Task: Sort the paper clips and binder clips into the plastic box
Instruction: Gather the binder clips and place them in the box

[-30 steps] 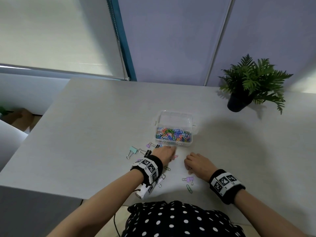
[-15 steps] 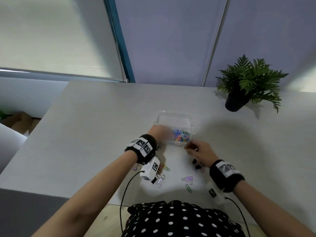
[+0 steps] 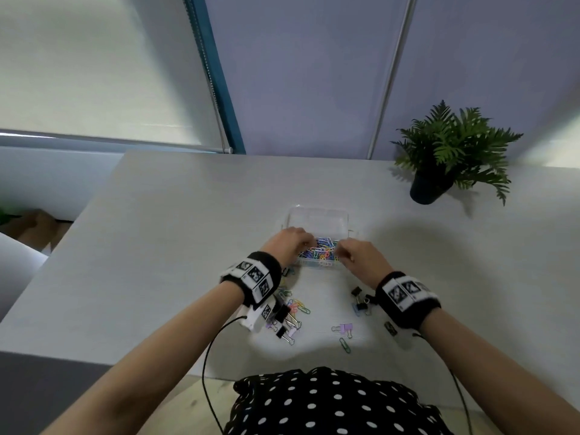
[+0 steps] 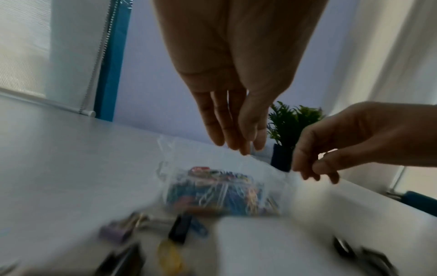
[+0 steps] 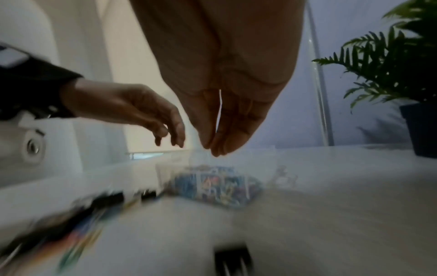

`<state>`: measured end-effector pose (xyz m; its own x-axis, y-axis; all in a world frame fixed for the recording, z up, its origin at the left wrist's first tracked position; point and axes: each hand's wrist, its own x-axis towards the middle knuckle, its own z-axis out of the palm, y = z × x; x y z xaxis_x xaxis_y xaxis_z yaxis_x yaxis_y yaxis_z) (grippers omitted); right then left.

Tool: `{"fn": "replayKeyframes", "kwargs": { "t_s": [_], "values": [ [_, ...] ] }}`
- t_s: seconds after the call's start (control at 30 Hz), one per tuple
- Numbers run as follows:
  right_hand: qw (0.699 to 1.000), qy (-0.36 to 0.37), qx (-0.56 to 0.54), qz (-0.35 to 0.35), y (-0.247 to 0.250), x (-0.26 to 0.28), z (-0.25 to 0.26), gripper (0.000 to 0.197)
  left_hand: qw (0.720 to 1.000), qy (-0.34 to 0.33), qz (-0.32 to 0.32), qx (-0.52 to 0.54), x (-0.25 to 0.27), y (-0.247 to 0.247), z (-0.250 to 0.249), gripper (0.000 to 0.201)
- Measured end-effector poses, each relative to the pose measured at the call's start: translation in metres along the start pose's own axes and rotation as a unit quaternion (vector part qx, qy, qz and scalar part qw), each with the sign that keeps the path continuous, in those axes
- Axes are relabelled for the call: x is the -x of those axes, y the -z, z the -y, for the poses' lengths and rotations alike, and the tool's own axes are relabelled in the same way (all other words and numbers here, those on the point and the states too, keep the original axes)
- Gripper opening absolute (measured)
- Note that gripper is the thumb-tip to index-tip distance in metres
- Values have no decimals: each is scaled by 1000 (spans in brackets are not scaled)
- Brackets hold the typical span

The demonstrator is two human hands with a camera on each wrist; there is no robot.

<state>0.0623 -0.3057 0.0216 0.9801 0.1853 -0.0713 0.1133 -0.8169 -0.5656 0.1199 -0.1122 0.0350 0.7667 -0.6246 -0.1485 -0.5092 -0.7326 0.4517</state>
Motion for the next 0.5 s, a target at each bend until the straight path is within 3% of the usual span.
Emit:
{"fn": "replayKeyframes", "kwargs": {
  "t_s": [0.13, 0.2, 0.33, 0.5],
  "values": [
    [978, -35, 164, 124, -9, 46, -16, 16, 995, -38, 83, -42, 42, -26, -5, 18],
    [970, -57, 185, 147, -16, 58, -18, 20, 989, -34, 114, -90, 50, -43, -5, 19],
    [969, -70, 201, 128, -30, 67, -18, 22, 975, -44, 131, -174, 52, -59, -6, 27],
    [975, -71, 182, 103, -40, 68, -22, 26, 975, -45, 119, -180, 51, -58, -3, 14]
  ]
}}
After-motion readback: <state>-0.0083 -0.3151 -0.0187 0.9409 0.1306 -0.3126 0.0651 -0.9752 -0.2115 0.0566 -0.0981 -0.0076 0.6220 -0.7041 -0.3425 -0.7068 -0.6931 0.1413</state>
